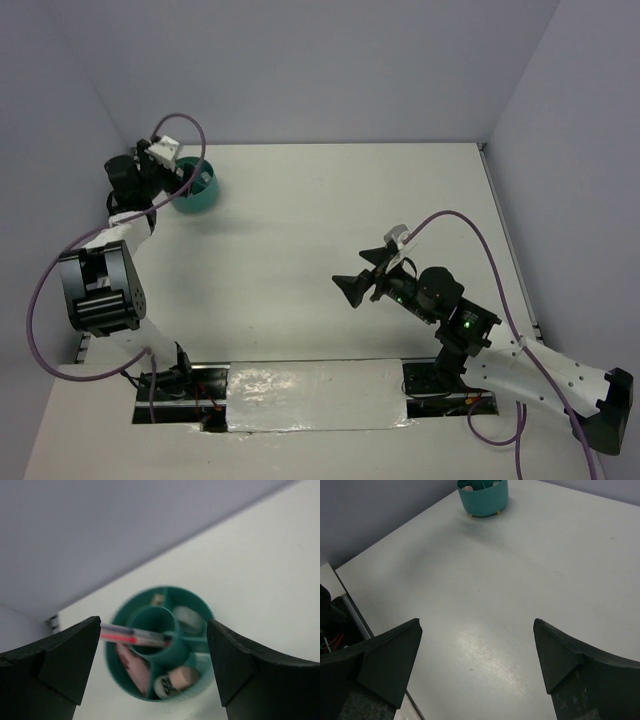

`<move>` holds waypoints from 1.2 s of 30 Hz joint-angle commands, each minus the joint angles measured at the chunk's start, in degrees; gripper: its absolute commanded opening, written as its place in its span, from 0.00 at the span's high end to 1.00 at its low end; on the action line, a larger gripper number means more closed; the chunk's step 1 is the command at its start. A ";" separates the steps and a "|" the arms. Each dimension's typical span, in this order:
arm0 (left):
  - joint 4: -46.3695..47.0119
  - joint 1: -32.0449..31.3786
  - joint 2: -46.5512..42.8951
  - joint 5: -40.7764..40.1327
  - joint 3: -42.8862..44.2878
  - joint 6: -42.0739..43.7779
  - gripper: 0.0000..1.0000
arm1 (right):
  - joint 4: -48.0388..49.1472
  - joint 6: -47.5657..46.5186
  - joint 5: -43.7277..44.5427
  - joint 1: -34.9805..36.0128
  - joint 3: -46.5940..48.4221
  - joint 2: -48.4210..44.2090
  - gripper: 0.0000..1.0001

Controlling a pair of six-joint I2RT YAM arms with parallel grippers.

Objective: Sort the stationery into containers
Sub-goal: Place the stapler in the storage box, then reset both arms

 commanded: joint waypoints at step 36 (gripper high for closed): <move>-69.90 -13.96 -81.37 -49.68 -5.00 -44.32 0.01 | -66.21 14.78 37.59 -0.12 44.89 -7.26 0.00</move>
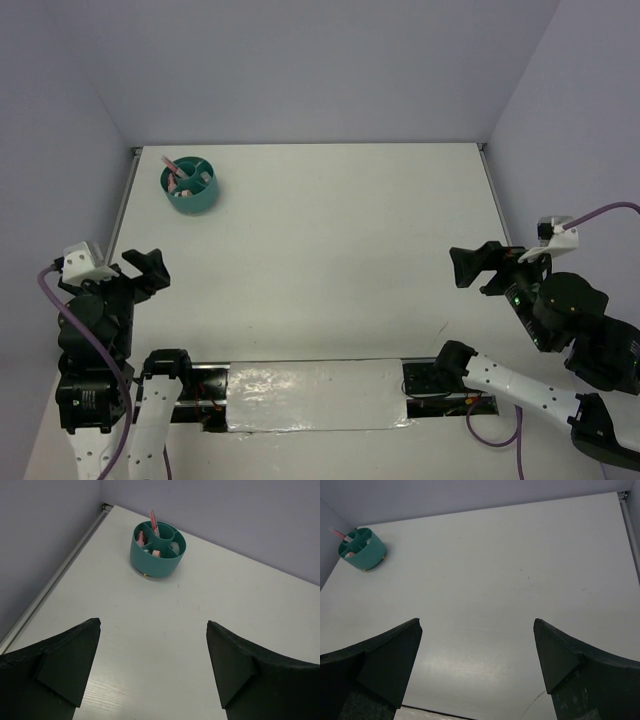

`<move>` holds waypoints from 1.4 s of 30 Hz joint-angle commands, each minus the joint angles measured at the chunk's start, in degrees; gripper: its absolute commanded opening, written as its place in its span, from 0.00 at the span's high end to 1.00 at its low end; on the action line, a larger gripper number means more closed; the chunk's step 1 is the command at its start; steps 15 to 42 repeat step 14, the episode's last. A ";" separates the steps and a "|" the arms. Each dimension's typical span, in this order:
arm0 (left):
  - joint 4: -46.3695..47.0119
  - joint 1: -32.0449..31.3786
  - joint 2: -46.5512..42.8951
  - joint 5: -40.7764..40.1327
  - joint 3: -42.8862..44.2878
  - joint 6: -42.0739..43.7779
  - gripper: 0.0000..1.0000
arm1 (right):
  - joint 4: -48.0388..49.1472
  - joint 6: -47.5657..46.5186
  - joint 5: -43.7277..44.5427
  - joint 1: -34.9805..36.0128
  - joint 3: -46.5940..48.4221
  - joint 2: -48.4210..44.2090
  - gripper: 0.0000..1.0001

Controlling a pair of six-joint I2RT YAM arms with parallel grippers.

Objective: Sort the stationery into containers
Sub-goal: Reset both arms

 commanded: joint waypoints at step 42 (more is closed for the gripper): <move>0.90 -2.91 -1.05 -2.56 0.42 -0.67 0.01 | 1.03 0.79 4.12 -0.13 -3.01 -0.59 0.00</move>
